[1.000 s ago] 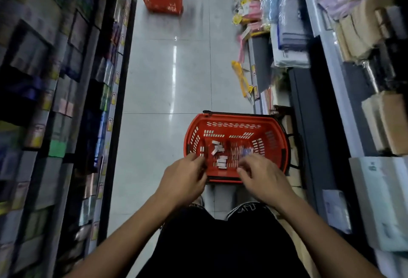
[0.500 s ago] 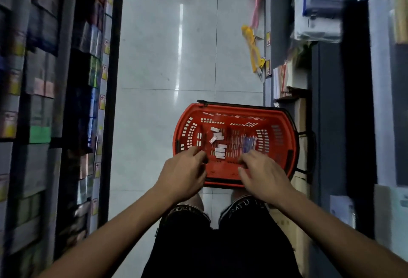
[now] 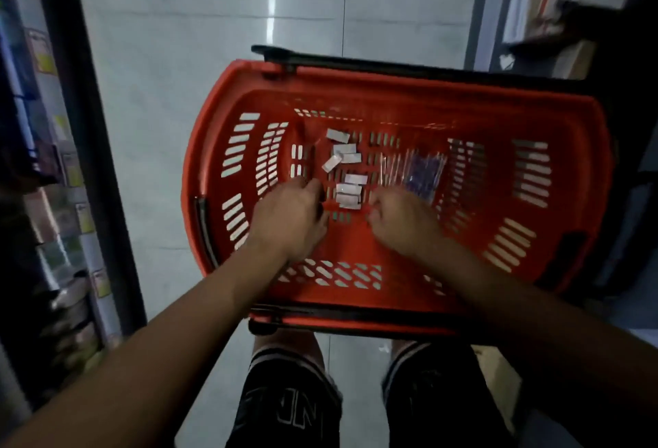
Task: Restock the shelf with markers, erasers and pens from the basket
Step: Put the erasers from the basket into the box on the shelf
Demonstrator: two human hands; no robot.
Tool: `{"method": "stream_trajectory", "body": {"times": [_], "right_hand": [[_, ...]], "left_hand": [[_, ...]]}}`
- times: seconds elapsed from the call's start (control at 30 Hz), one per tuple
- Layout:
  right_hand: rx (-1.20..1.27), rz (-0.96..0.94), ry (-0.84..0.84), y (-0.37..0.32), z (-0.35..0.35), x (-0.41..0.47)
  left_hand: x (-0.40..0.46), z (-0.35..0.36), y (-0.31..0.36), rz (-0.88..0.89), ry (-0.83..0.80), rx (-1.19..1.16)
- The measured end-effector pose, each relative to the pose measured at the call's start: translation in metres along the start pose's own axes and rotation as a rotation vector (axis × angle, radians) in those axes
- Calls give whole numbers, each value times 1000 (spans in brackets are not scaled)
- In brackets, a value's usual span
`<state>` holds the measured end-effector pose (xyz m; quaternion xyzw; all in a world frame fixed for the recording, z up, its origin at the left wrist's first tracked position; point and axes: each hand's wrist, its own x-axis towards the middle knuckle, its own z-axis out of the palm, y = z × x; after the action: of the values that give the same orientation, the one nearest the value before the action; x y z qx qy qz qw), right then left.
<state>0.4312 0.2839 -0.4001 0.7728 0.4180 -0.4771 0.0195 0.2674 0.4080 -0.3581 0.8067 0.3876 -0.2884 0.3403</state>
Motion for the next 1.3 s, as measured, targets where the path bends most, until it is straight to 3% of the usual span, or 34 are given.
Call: {"method": "stream_trajectory", "body": {"times": [0.13, 0.3, 0.43, 0.67, 0.77, 0.87, 1.0, 1.07, 1.17, 1.3], "right_hand": [[84, 79, -75, 18, 44, 69], [45, 13, -14, 31, 80, 109], [-63, -19, 18, 36, 90, 112], [-214, -113, 141, 29, 96, 103], [163, -24, 131, 31, 94, 102], [572, 125, 20, 22, 92, 95], [776, 142, -69, 13, 93, 84], [680, 145, -6, 18, 92, 83], [261, 65, 158, 32, 90, 87], [-7, -64, 229, 45, 97, 98]], "left_hand": [[45, 48, -13, -130, -125, -116], [79, 79, -16, -267, -229, -323], [95, 93, -23, -330, -240, -374], [98, 104, -27, -487, -180, -674], [96, 104, -25, -537, -100, -738], [97, 104, -21, -585, -38, -820], [100, 106, -12, -585, -94, -1072], [99, 108, -10, -590, -75, -1094], [100, 110, -11, -656, -28, -1129], [100, 110, -13, -713, -5, -1235]]}}
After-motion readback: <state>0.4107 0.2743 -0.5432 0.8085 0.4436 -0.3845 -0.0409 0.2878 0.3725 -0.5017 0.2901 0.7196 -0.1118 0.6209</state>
